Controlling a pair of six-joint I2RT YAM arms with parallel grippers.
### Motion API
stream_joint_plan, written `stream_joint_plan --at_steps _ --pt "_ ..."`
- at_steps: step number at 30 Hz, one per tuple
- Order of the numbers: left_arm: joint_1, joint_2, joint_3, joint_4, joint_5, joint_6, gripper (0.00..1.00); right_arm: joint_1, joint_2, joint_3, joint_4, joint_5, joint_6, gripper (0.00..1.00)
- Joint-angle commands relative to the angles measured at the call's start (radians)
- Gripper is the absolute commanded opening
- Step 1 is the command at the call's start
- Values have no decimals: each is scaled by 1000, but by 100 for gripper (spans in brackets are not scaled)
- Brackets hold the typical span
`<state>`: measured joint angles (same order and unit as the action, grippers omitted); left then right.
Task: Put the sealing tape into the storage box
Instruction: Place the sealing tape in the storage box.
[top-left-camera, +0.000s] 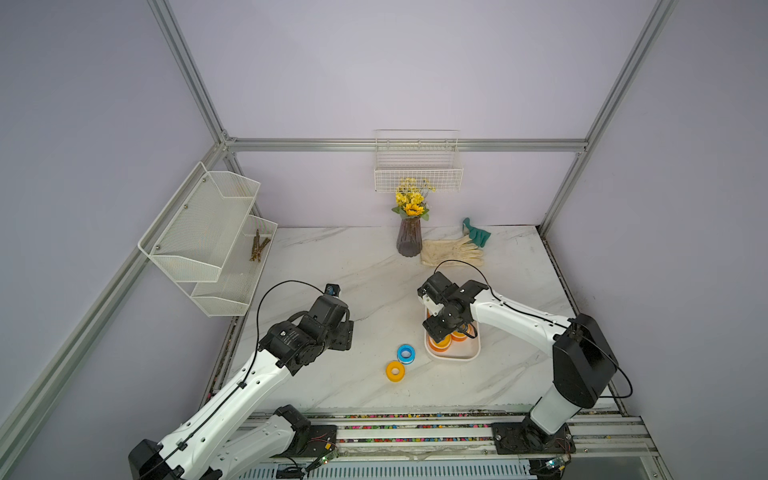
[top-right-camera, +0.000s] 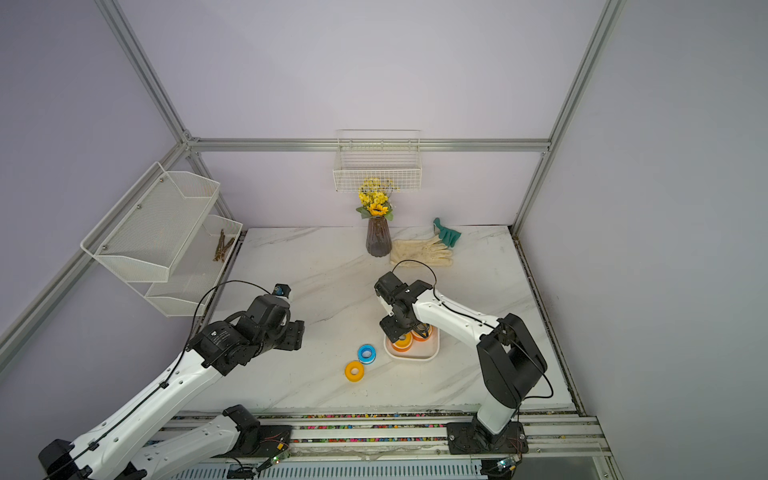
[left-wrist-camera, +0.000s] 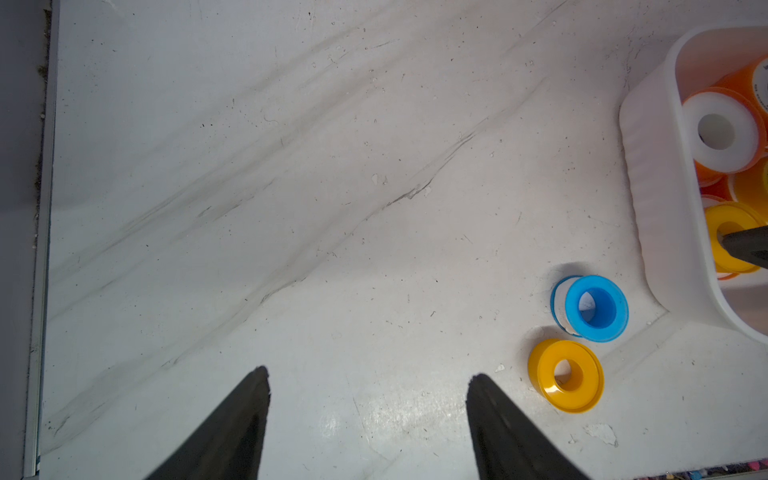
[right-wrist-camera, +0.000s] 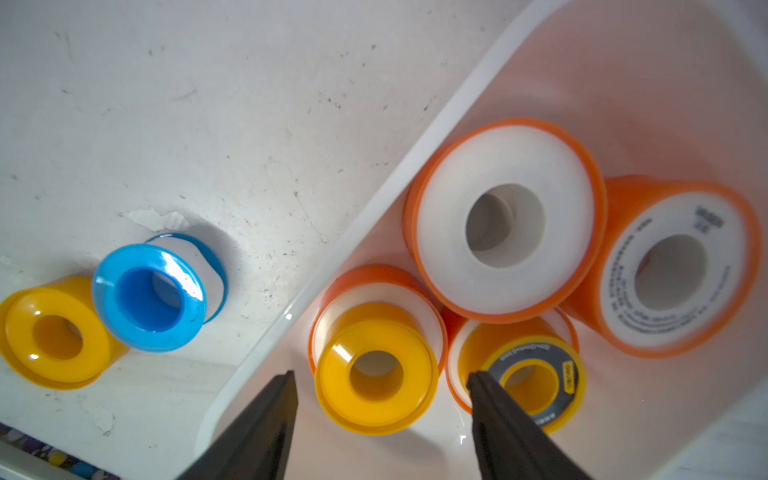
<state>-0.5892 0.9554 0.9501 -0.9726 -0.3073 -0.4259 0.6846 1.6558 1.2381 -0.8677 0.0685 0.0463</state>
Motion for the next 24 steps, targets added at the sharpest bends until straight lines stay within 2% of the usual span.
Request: stream_joint_plan --at_steps 1,10,11,17,20,24 --pt "6 -16 -4 31 1 9 74 -5 -36 -2 29 12 14 72" --pt "6 -17 -4 34 19 9 75 -4 -107 -36 110 101 69 72" --pt "6 -17 -2 35 27 11 75 -4 -150 -55 140 115 83 72" --pt "6 -10 10 67 153 -8 78 -4 -335 -266 404 212 201 74" --pt "-5 -13 -23 153 250 -47 81 -4 -444 -398 538 255 259 76" --pt "-85 49 -27 189 240 -97 82 -4 -579 -556 674 294 285 77"
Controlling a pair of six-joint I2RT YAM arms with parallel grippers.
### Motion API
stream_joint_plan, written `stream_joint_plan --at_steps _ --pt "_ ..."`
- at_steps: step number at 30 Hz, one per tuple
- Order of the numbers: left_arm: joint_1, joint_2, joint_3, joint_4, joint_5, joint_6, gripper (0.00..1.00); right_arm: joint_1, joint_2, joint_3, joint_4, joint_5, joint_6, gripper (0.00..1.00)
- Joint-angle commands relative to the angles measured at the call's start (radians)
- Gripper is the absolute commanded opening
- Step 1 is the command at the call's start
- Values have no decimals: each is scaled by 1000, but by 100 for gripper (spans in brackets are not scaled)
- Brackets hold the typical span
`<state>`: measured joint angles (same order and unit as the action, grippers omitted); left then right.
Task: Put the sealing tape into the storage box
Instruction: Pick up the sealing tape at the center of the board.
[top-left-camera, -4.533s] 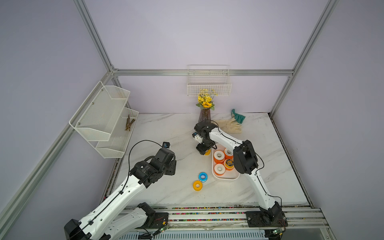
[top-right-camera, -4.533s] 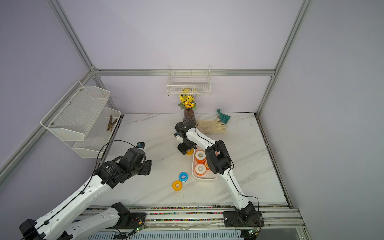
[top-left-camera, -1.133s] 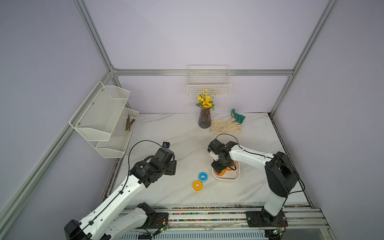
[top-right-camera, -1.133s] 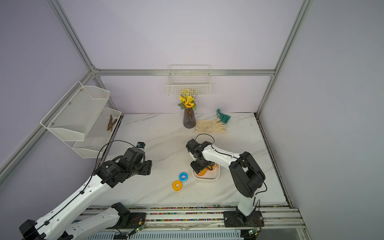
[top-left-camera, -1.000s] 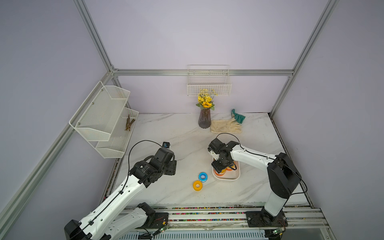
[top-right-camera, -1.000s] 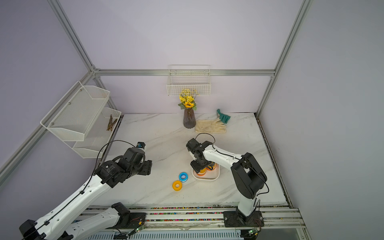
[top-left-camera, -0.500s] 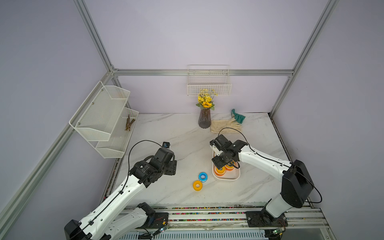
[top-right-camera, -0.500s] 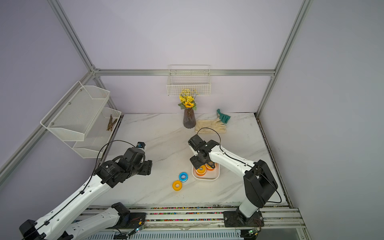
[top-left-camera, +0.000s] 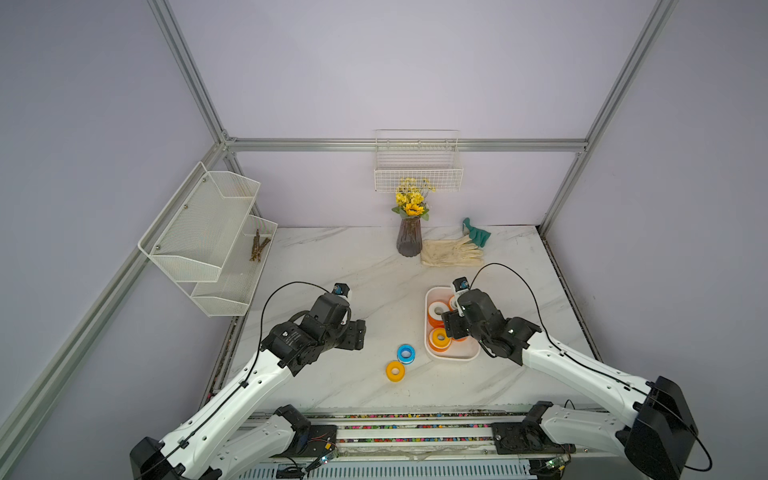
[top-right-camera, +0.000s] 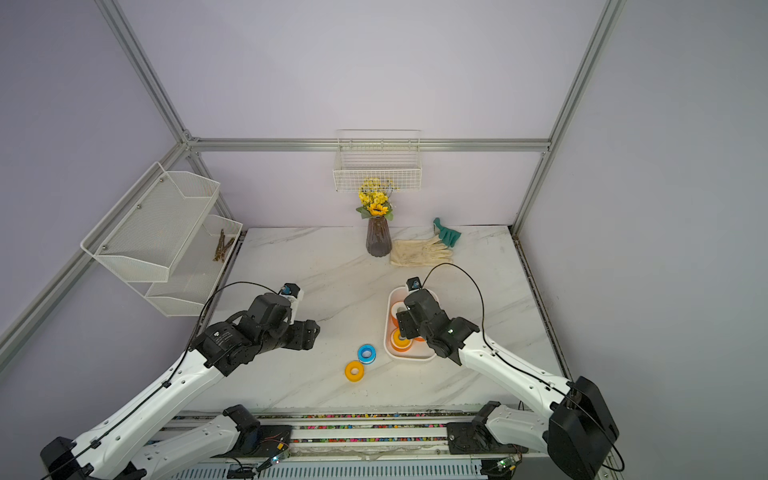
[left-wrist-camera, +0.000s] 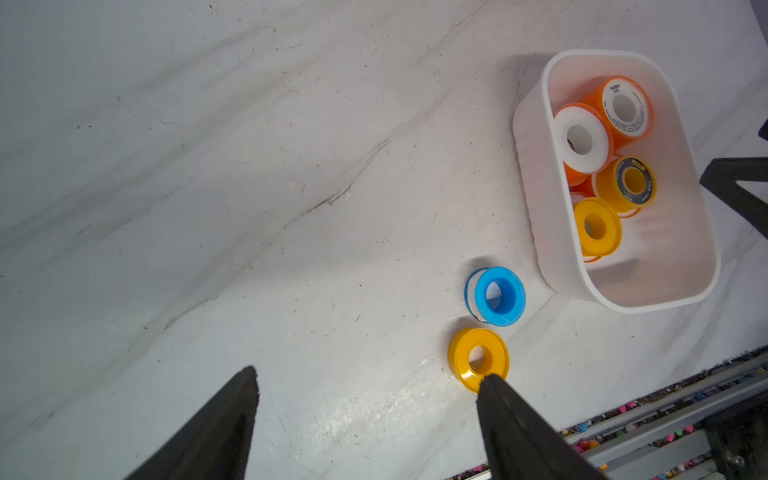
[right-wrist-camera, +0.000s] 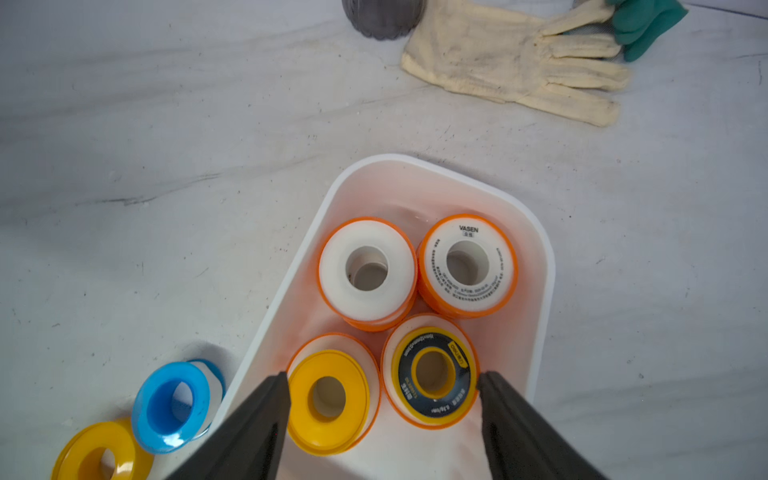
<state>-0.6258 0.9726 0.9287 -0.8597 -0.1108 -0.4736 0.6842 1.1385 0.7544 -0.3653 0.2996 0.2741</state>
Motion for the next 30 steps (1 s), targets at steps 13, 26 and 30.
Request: stream_joint_plan --at_steps 13,26,30 --pt "-343 355 27 131 -41 -171 90 -6 -370 -332 340 181 41 81" --pt "-374 477 -82 263 23 -228 91 -4 -474 -382 393 204 28 81" --pt "-375 519 -85 284 29 -226 89 -6 -461 -380 397 197 30 81"
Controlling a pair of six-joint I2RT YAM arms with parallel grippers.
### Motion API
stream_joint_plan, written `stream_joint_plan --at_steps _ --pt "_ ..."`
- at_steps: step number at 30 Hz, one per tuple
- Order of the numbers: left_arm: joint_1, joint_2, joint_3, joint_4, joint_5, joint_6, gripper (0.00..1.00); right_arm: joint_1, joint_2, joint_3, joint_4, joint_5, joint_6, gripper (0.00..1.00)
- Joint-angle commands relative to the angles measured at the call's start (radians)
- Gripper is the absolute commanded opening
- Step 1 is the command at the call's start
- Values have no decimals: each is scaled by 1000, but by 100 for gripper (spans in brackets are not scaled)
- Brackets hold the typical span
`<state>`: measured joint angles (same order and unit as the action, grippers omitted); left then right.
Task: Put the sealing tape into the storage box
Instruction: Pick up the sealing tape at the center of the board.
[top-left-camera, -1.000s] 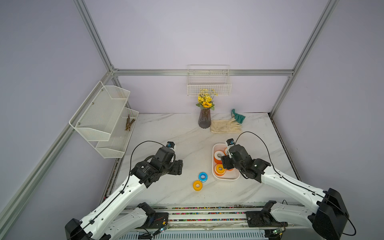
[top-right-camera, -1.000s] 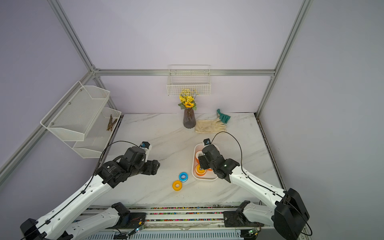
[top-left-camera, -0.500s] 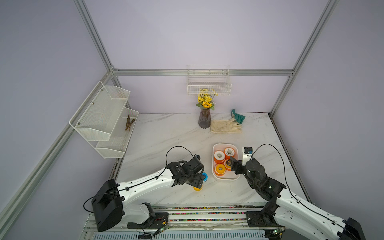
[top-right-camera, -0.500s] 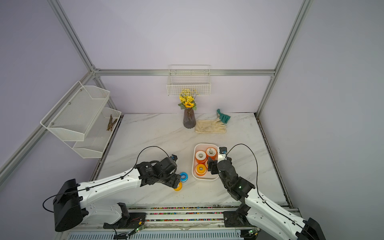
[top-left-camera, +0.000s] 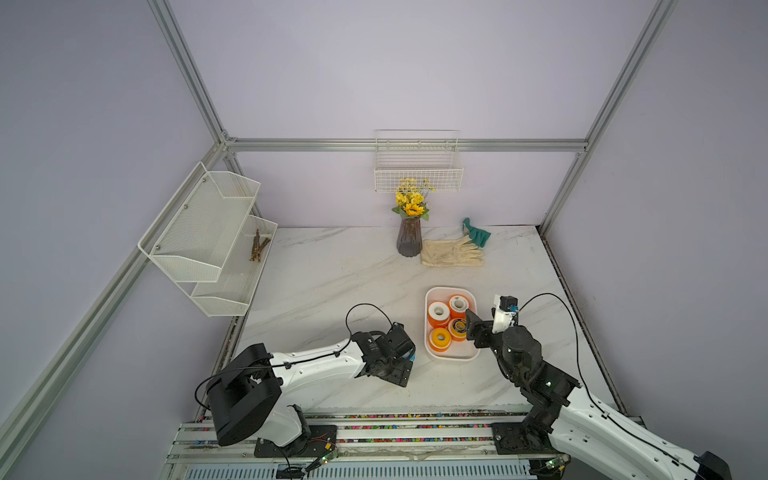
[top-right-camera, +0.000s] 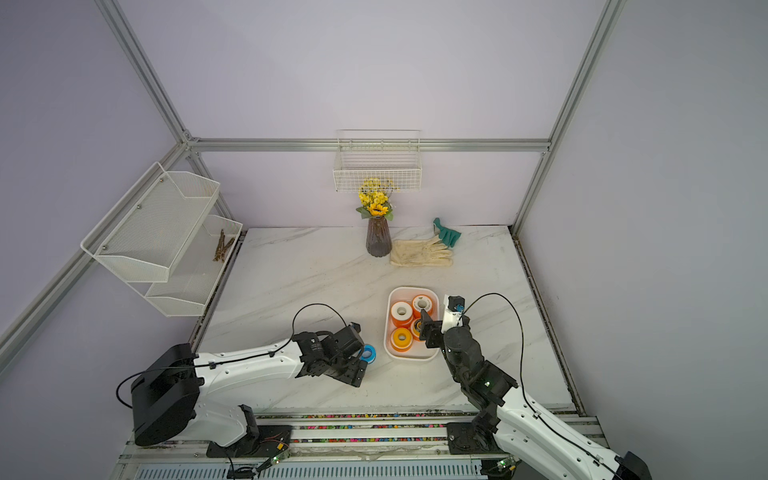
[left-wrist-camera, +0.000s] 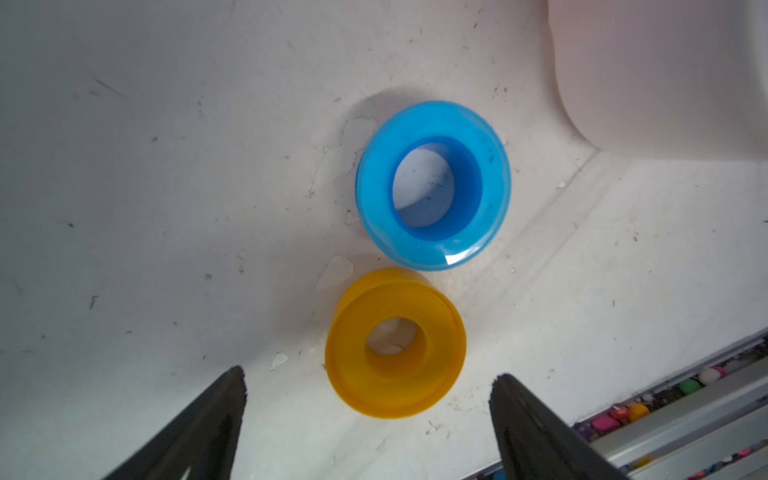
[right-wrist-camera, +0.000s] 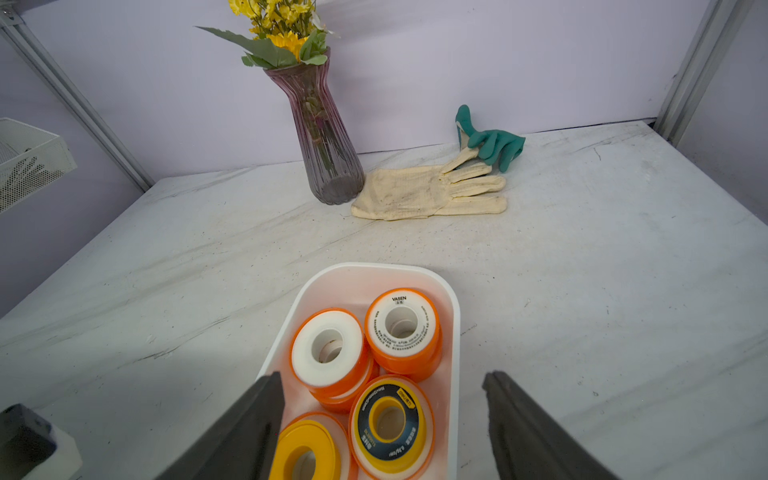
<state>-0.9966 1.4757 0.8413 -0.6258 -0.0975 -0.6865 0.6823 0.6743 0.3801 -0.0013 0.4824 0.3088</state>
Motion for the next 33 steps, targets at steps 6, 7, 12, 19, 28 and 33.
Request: stream_joint_plan --at_steps 6,7,12,19,28,33 --pt "-11 63 7 69 5 -21 83 -3 19 -4 34 9 -5 81" --pt "-13 66 7 69 0 -22 82 -3 19 -4 35 9 -5 81" --pt "-25 89 13 69 -14 -28 76 -3 23 -4 37 6 -5 81" --pt "-46 130 40 58 -45 -37 68 -3 35 -5 42 -8 -5 81" --pt "-51 114 58 14 -78 -41 55 -4 30 -6 40 -11 -5 80" --pt "-52 87 82 -40 -110 -37 55 -3 24 -10 45 -9 -4 80"
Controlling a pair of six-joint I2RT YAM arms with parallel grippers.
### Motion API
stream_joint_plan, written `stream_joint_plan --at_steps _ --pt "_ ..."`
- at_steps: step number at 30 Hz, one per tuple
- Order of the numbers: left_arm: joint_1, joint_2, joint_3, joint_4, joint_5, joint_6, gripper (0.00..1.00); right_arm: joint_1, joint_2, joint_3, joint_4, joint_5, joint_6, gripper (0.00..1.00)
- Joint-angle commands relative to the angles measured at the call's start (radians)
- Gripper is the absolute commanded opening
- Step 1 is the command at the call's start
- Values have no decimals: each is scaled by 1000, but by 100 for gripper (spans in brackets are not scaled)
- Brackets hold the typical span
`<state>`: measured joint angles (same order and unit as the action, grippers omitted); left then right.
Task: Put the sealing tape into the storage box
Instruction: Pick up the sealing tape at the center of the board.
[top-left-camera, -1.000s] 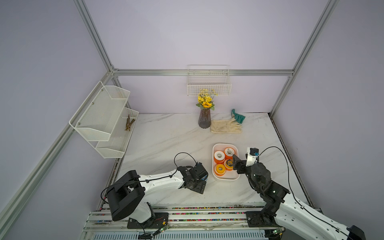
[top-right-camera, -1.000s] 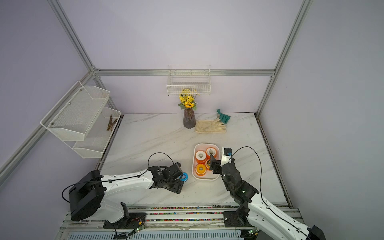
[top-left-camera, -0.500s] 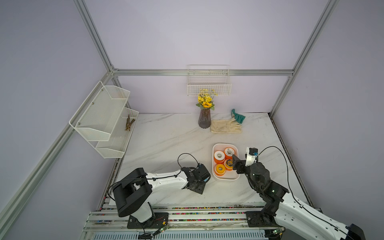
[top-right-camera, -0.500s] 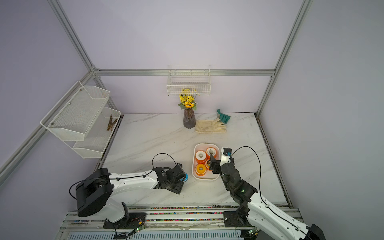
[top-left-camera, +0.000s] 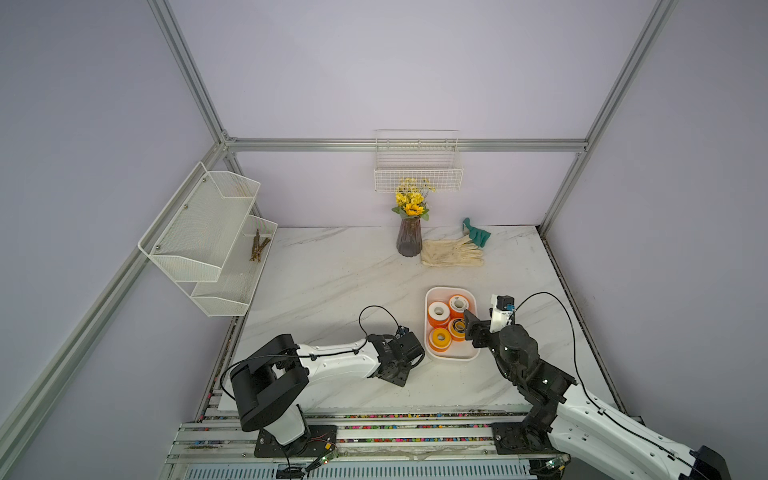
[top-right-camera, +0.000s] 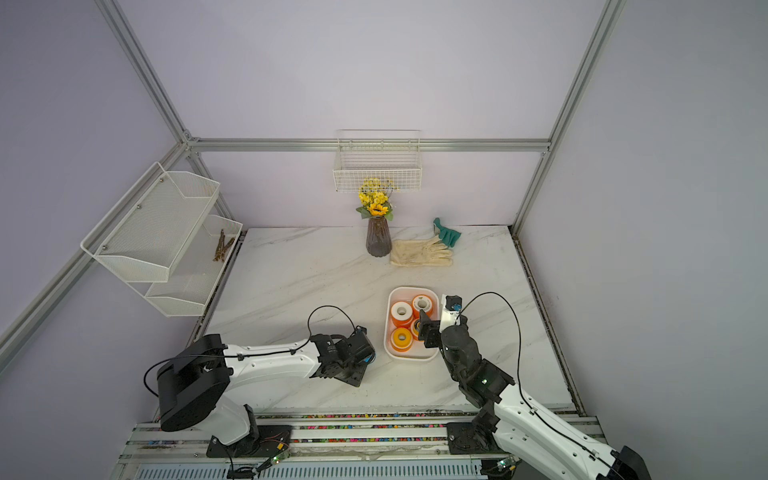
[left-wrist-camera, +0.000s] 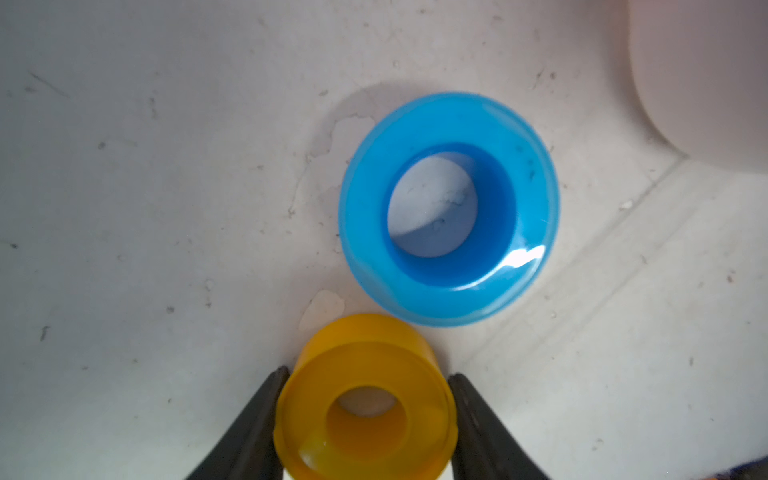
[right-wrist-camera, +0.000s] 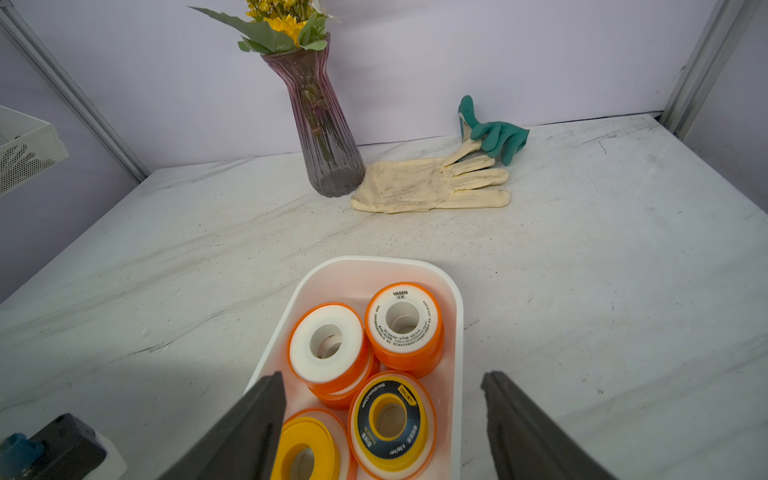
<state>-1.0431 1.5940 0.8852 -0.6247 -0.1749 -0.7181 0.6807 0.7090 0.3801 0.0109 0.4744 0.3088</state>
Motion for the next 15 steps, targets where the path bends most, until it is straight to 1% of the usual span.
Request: stream_joint_plan --at_steps 1,3,6,9,12,15 --pt "-5 -37 50 -58 -43 -2 55 -3 -9 -12 32 0 -4 80" --pt "-5 -48 87 -100 -67 8 55 -2 -6 -13 34 4 -1 80" --pt "-5 -49 184 -178 -111 37 55 -2 -3 -17 37 18 3 79" --pt "3 -21 318 -229 -142 92 55 -3 -4 -20 24 74 24 79" --pt "24 47 475 -258 -145 158 54 -3 -11 -27 11 141 57 78" --pt "49 146 649 -273 -117 221 54 -1 -20 -37 7 174 69 78"
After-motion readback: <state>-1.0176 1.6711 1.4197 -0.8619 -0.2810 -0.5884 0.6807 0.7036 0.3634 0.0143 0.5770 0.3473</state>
